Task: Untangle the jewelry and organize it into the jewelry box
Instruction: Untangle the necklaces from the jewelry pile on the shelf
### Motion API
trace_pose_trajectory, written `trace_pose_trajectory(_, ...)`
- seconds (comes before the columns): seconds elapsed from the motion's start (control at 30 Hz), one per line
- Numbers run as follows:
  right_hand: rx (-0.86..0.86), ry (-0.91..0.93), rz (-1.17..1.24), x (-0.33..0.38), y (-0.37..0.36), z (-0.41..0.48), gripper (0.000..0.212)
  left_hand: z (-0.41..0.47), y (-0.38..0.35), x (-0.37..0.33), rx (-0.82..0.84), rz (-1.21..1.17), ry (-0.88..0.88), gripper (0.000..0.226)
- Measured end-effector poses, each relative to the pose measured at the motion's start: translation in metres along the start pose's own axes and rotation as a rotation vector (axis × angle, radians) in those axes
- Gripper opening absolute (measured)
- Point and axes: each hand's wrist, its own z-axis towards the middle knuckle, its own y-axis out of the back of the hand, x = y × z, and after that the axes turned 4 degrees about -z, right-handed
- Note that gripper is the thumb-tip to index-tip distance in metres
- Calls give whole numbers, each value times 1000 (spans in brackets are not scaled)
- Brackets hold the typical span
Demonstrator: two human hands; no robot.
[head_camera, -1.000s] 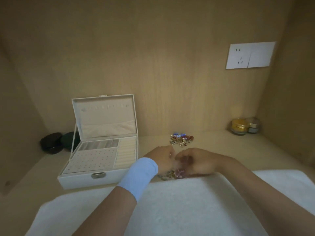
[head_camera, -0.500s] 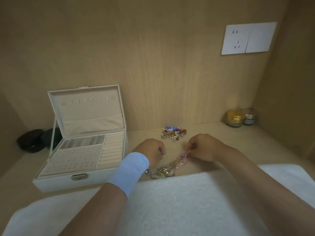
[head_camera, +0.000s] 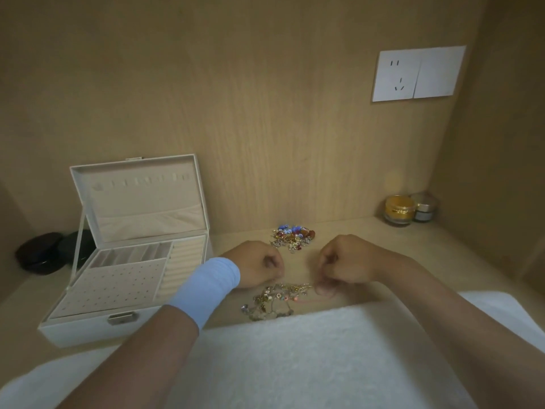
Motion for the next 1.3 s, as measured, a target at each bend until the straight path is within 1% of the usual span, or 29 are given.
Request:
trace_pose_trajectory(0.1, -134, -21, 21, -1, 9, 25, 13, 29, 6, -8, -101, 108, 84, 13)
trace_pose_trajectory(0.13, -170, -22, -5, -2, 8, 37, 11, 39, 6, -9, -110, 148, 124, 21)
trace_pose_trajectory(0.17, -188, -26, -43, -2, 6, 46, 17, 46, 5, -9, -101, 178, 160, 32)
trace_pose_trajectory(0.2, -189, -33, -76, -1, 2, 56, 28, 54, 3, -8, -84, 188, 187, 41)
trace_pose_trajectory(0.27, -161, -41, -93, -1, -6, 74, 45, 67, 0, -8, -69, 181, 195, 48)
trace_pose_trajectory(0.33, -146, -33, -70, -3, -14, 89, 46, 78, 0, -7, -80, 174, 178, 45)
trace_pose_trajectory(0.47, -237, -13, -37, -12, -18, 111, 31, 96, 5, 0, -115, 122, 184, 27)
trace_pose_trajectory(0.53, -278, -9, -67, -12, -16, 108, 27, 95, 7, 4, -125, 62, 174, 20)
trace_pose_trajectory(0.6, -300, 32, -101, -10, -10, 98, 19, 86, 9, 4, -130, 17, 149, 13)
trace_pose_trajectory(0.63, -273, 78, -92, -7, -7, 90, 13, 78, 11, 4, -114, 2, 128, 10)
trace_pose_trajectory(0.67, -205, 131, -59, -4, -4, 81, 8, 68, 13, 3, -68, 3, 104, 10)
trace_pose_trajectory(0.73, 11, 194, 49, 7, 2, 61, 6, 47, 13, -2, 103, 27, 51, 14)
trace_pose_trajectory(0.8, 231, 163, 141, 12, 2, 46, 11, 28, 9, -8, 264, 24, 47, 17)
trace_pose_trajectory(0.83, 306, 129, 157, 13, 1, 42, 13, 21, 7, -11, 310, 25, 50, 22)
trace_pose_trajectory(0.87, 344, 99, 158, 12, -2, 39, 14, 15, 2, -13, 328, 30, 52, 26)
trace_pose_trajectory(0.93, 313, 58, 161, 7, -5, 38, 13, 9, -3, -12, 286, 27, 51, 28)
trace_pose_trajectory(1.07, 105, 63, 22, -4, 0, 37, 15, 11, -5, 3, 126, -9, 70, 20)
trace_pose_trajectory(1.17, -3, 24, -26, -11, 0, 33, 9, 18, -1, 10, 24, 9, 86, 17)
trace_pose_trajectory(1.23, -41, -12, 2, -12, 2, 24, 11, 21, 0, 10, 11, 31, 81, 18)
trace_pose_trajectory(1.3, -10, -14, 130, -9, 8, 12, 6, 24, -2, 7, -9, 53, 50, 22)
